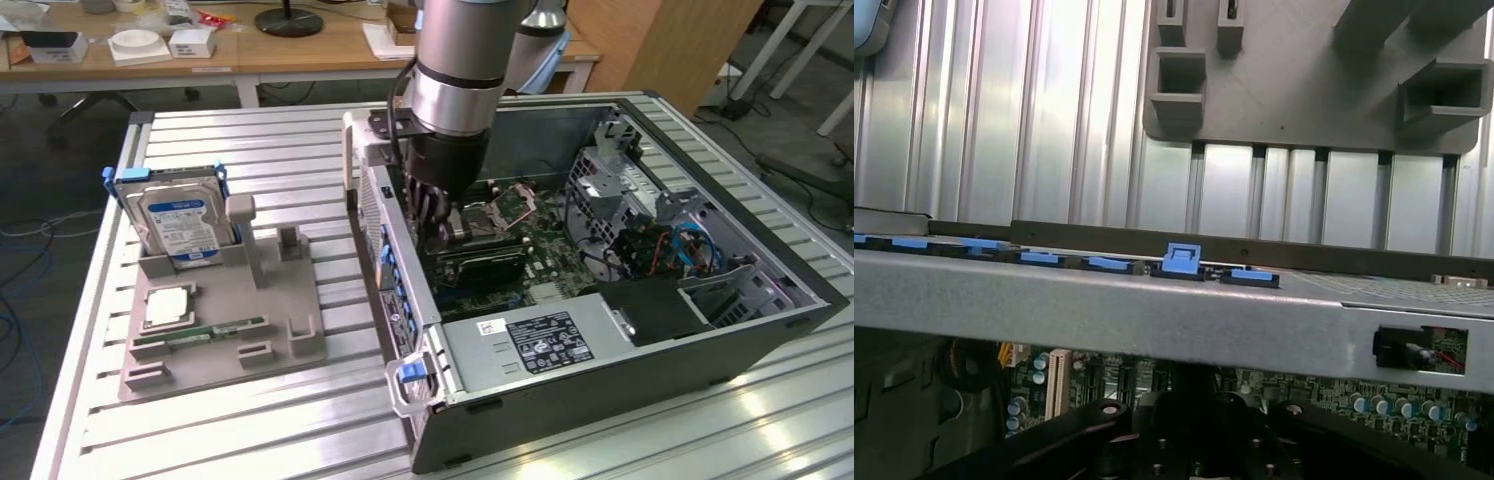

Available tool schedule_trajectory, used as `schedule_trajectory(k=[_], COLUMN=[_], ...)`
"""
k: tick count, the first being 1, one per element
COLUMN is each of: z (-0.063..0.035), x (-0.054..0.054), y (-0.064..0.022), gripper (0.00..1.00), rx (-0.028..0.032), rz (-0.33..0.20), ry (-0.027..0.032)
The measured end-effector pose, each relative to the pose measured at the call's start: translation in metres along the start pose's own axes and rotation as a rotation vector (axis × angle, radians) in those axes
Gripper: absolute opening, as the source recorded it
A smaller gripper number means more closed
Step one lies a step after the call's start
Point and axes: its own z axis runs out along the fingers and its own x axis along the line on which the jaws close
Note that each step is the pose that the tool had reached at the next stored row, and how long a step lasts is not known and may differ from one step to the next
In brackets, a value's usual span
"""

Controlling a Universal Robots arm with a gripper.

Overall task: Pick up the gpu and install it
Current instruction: 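Press down on the gpu until it lock into place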

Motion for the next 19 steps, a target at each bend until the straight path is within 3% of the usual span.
schedule_trajectory(k=[14, 19], z=[0.0083, 0.0108], x=[0.000, -0.001], y=[0.0021, -0.0012], gripper=[0.10, 0.10], rx=[-0.0014, -0.0017], rz=[-0.002, -0.002], ry=[0.0011, 0.0014])
